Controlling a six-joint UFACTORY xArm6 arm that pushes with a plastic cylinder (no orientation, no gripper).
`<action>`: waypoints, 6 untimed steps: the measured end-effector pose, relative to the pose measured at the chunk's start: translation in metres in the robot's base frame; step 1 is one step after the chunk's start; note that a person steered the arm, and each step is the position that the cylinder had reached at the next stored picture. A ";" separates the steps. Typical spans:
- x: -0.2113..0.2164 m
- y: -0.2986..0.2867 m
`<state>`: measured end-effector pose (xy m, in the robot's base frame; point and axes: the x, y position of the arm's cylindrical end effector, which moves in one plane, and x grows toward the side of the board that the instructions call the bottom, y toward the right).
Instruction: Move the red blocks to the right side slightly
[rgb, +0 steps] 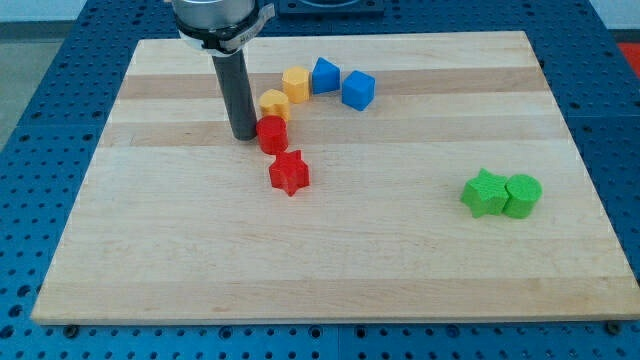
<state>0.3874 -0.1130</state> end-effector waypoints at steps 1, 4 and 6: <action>0.006 0.007; 0.014 0.021; 0.059 0.016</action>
<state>0.4464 -0.0968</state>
